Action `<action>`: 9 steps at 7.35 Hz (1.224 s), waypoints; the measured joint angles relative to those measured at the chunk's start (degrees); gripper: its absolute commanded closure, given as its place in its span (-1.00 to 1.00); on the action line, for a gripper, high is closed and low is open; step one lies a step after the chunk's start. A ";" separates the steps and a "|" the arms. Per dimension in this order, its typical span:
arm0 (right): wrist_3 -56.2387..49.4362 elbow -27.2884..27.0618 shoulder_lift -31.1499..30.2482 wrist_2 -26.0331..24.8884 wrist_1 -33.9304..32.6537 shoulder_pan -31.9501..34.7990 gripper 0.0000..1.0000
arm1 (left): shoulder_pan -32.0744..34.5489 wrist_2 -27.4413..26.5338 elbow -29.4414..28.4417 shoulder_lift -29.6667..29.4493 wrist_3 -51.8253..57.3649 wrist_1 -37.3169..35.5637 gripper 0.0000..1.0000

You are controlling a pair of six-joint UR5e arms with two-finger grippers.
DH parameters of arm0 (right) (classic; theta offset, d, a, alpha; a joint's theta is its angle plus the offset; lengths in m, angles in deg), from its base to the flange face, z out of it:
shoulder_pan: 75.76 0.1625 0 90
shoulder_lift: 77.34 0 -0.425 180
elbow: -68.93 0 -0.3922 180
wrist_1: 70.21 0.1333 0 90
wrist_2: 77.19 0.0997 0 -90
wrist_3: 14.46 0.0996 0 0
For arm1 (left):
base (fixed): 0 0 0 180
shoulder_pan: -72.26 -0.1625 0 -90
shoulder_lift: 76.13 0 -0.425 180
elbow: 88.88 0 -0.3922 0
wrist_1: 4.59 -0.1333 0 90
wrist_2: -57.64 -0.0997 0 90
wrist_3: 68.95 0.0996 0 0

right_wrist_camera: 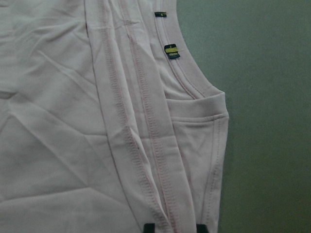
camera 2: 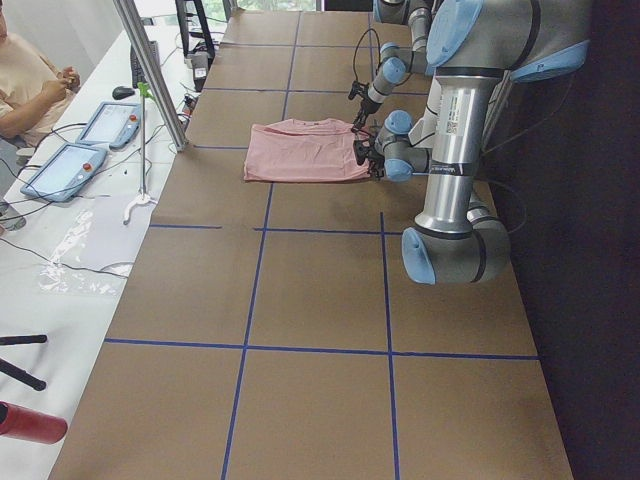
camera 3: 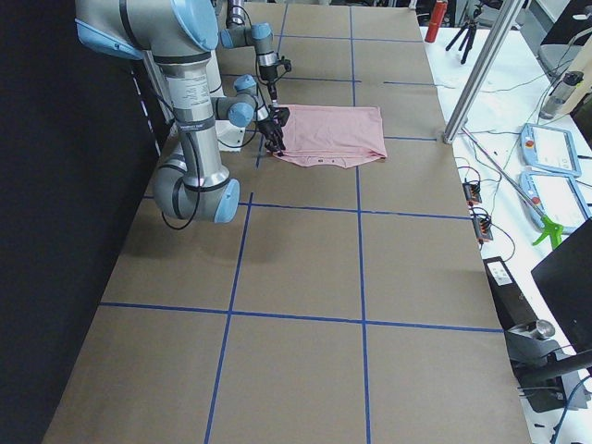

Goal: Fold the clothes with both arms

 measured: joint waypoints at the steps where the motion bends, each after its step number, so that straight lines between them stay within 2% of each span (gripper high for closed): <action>1: 0.11 -0.07 0.03 0.02 -0.04 0.00 1.00 | -0.01 0.00 0.04 0.00 -0.03 -0.01 1.00; 3: 0.18 -0.18 0.00 0.02 -0.06 -0.01 1.00 | -0.07 0.00 0.05 0.00 -0.05 -0.02 1.00; 5: 0.09 -0.34 -0.11 0.02 -0.06 0.01 -0.22 | -0.08 0.00 0.00 0.00 -0.03 0.00 1.00; 7: -0.03 -0.45 -0.32 0.02 -0.47 -0.03 -0.24 | -0.08 0.00 -0.01 0.00 -0.01 0.01 1.00; 9: 0.03 -0.48 -0.38 0.02 -0.94 -0.37 0.00 | -0.09 0.00 -0.01 0.00 0.01 0.01 1.00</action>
